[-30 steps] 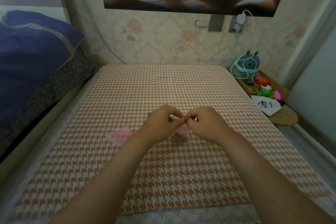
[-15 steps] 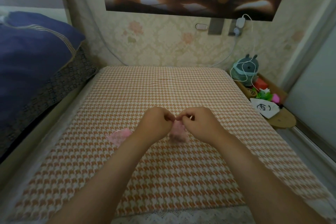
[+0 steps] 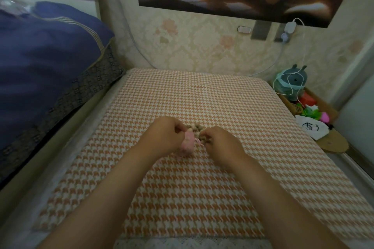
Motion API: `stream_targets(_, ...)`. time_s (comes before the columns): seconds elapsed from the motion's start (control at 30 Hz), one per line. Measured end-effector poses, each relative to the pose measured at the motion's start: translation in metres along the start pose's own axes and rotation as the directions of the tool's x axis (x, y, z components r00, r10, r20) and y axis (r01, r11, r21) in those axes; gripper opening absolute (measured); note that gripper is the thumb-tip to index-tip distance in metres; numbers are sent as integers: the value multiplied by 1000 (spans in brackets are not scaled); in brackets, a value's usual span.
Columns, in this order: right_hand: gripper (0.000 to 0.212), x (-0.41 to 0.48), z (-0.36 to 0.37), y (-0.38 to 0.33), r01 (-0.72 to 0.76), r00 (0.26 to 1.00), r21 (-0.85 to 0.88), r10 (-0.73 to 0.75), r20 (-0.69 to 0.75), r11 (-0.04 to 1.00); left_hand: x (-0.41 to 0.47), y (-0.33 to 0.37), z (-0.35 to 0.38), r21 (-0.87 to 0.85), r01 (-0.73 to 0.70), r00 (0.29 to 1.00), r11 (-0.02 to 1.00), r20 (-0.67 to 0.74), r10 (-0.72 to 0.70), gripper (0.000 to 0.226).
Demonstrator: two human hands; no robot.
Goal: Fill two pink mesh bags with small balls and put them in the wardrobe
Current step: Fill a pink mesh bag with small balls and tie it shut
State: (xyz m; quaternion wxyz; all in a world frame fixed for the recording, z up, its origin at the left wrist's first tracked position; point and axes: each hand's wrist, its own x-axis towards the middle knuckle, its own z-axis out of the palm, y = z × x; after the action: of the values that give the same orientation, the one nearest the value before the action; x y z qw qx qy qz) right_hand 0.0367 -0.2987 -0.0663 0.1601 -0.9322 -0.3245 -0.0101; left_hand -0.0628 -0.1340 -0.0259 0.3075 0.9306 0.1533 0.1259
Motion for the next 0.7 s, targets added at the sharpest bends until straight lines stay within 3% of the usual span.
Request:
stream_targets(0.23,25,6,13,-8,64,998,-183,-63,9,981,-1,-8,-4,-18,18,995,1000,95,-16,21)
stream_targets(0.33,22,6,13,-11,49,999,-165,-49,4,985,-1,-9,-7,-32,11,995,999,102,-8,27)
stream_targets(0.5,16,6,-6,-15,-26,990,88,38,-135,996,-1,-11,-11,-84,8,987,996,161,5,33)
stream_targets(0.6,17,3,-27,-24,36,976,334,38,-215,942,0,-11,-10,-83,1,984,997,177,14,35)
stream_targets(0.7,13,-5,-39,-37,123,978,455,-32,-204,882,0,-8,-7,-125,3,983,992,183,20,33)
